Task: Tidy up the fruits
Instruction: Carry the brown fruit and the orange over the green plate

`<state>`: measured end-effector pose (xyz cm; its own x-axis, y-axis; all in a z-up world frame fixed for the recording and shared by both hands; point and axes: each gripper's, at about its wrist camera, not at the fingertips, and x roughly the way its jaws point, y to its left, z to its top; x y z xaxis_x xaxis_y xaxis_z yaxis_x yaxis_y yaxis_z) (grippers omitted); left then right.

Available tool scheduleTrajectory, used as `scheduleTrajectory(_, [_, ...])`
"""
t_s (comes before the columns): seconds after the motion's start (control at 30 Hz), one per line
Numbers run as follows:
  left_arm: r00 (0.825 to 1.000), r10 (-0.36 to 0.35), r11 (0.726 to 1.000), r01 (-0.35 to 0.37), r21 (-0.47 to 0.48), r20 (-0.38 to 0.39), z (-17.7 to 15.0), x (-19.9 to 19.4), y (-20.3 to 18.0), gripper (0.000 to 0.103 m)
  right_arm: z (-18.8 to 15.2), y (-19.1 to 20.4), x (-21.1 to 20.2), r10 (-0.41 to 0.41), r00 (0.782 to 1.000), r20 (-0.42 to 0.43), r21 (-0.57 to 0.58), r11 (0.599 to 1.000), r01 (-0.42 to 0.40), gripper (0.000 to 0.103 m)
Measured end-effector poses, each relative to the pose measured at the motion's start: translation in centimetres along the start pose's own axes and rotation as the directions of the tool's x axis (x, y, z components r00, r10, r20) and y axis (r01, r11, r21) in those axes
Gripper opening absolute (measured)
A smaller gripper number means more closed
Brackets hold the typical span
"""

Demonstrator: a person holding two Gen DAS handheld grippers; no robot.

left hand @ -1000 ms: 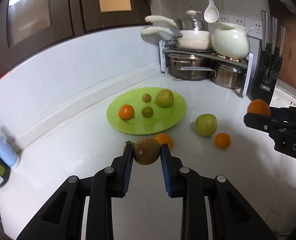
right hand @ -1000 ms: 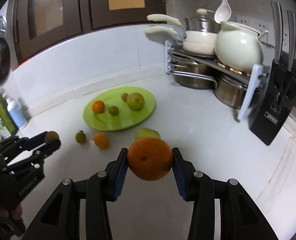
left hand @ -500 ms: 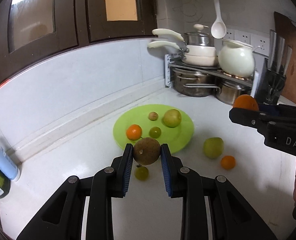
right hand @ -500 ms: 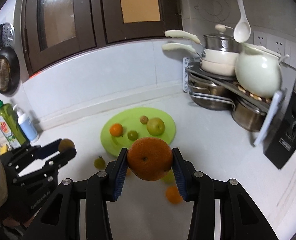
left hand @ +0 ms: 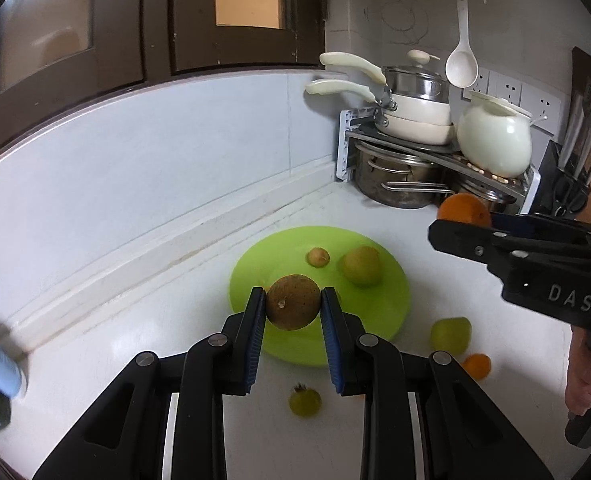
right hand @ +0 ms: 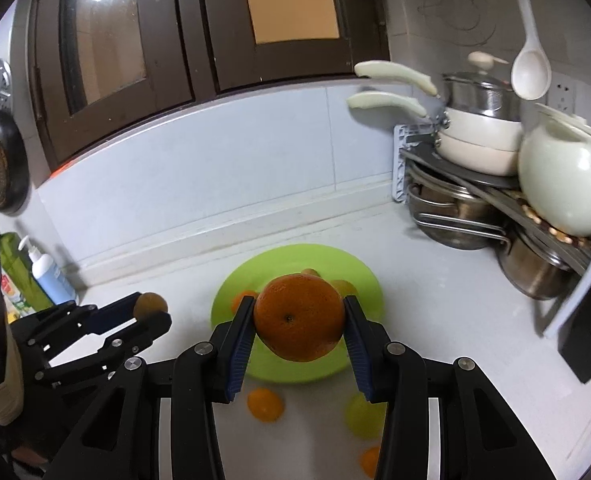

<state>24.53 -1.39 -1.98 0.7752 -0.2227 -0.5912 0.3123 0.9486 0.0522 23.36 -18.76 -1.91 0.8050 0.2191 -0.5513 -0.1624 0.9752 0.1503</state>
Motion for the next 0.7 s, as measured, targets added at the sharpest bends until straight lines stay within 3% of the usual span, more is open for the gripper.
scheduleTrajectory(0.37, [0.997, -0.014, 0.998, 0.019, 0.057, -0.081, 3.2, 6.5, 0.8, 0.028, 2.8, -0.8, 6.1, 0.024, 0.993, -0.114, -0.052, 0.998, -0.03, 0.044])
scheduleTrajectory(0.7, [0.986, -0.022, 0.998, 0.032, 0.057, -0.163, 3.5, 12.0, 0.8, 0.028, 2.6, -2.1, 11.8, 0.041, 0.969, -0.244, -0.088, 0.994, -0.064, 0.044])
